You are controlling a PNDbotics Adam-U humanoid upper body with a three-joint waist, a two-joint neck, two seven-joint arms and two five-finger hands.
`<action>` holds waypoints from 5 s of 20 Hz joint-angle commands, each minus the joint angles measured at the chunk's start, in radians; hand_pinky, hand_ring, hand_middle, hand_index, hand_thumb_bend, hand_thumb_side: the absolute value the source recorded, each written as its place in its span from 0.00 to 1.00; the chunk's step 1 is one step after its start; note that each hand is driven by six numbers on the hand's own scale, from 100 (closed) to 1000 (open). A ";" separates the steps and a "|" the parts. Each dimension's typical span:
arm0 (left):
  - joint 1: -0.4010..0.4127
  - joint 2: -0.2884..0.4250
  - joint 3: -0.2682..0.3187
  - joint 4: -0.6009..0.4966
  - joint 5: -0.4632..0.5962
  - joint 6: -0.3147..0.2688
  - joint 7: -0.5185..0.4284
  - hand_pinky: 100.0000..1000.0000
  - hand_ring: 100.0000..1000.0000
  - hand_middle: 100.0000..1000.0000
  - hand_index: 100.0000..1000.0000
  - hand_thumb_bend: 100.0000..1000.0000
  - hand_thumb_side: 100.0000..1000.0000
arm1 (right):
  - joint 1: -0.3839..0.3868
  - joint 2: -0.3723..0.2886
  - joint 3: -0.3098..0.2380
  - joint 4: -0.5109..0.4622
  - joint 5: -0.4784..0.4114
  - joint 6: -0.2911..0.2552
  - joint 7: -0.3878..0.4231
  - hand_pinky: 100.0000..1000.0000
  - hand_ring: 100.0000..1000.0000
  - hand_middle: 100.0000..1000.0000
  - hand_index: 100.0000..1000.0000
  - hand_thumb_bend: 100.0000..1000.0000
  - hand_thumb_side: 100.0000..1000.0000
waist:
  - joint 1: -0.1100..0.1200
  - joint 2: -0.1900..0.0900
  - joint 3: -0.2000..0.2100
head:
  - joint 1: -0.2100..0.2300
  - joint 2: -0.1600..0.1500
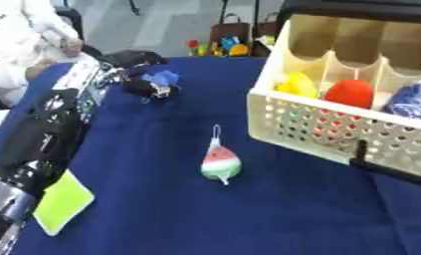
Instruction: Pick up objects from table and place into drawer.
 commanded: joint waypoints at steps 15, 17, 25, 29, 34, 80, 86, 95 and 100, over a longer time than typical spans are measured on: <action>-0.023 0.025 0.028 0.026 -0.028 0.045 0.000 0.72 0.91 0.92 1.00 0.28 0.84 | -0.010 -0.012 0.002 -0.009 0.019 -0.015 -0.020 0.52 0.50 0.45 0.69 0.00 0.58 | -0.001 -0.005 0.002 | 0.013 -0.026; -0.024 0.026 0.028 0.027 -0.022 0.046 -0.005 0.71 0.90 0.89 1.00 0.27 0.83 | -0.010 -0.011 0.002 -0.009 0.019 -0.014 -0.020 0.52 0.50 0.45 0.69 0.00 0.58 | -0.001 -0.004 0.003 | 0.013 -0.027; -0.024 0.023 0.028 0.023 -0.014 0.062 0.031 0.59 0.81 0.76 0.92 0.07 0.59 | -0.010 -0.009 0.001 -0.009 0.019 -0.014 -0.026 0.52 0.50 0.45 0.69 0.00 0.58 | 0.000 0.000 0.000 | 0.013 -0.030; -0.021 0.022 0.024 0.028 -0.036 0.077 0.049 0.54 0.78 0.73 0.88 0.07 0.45 | -0.011 -0.009 0.000 -0.009 0.021 -0.015 -0.031 0.52 0.50 0.46 0.69 0.00 0.58 | 0.002 0.003 -0.003 | 0.015 -0.034; -0.020 0.018 0.023 0.030 -0.061 0.082 0.050 0.53 0.77 0.71 0.87 0.07 0.44 | -0.012 -0.009 0.000 -0.009 0.023 -0.016 -0.035 0.52 0.50 0.46 0.69 0.00 0.58 | 0.003 0.005 -0.005 | 0.015 -0.035; 0.000 0.115 -0.075 -0.455 0.191 0.033 0.196 0.24 0.47 0.35 0.63 0.00 0.10 | 0.038 -0.014 -0.015 -0.009 0.001 0.009 -0.041 0.51 0.51 0.53 0.69 0.00 0.56 | -0.005 -0.125 0.051 | -0.080 0.068; -0.012 0.099 -0.115 -0.615 0.289 0.001 0.204 0.24 0.47 0.35 0.63 0.00 0.09 | 0.039 -0.013 -0.015 -0.009 -0.007 0.010 -0.040 0.51 0.51 0.55 0.69 0.00 0.55 | -0.009 -0.151 0.054 | -0.126 0.091; -0.019 0.065 -0.150 -0.832 0.423 0.103 0.124 0.23 0.47 0.33 0.62 0.00 0.09 | 0.038 -0.012 -0.019 -0.009 -0.025 0.014 -0.039 0.51 0.52 0.59 0.69 0.00 0.54 | -0.015 -0.200 0.052 | -0.141 0.100; -0.028 0.046 -0.162 -0.941 0.494 0.173 0.056 0.22 0.47 0.33 0.62 0.00 0.10 | 0.031 -0.012 -0.019 -0.009 -0.038 0.015 -0.038 0.51 0.52 0.62 0.69 0.00 0.53 | -0.019 -0.228 0.051 | -0.150 0.087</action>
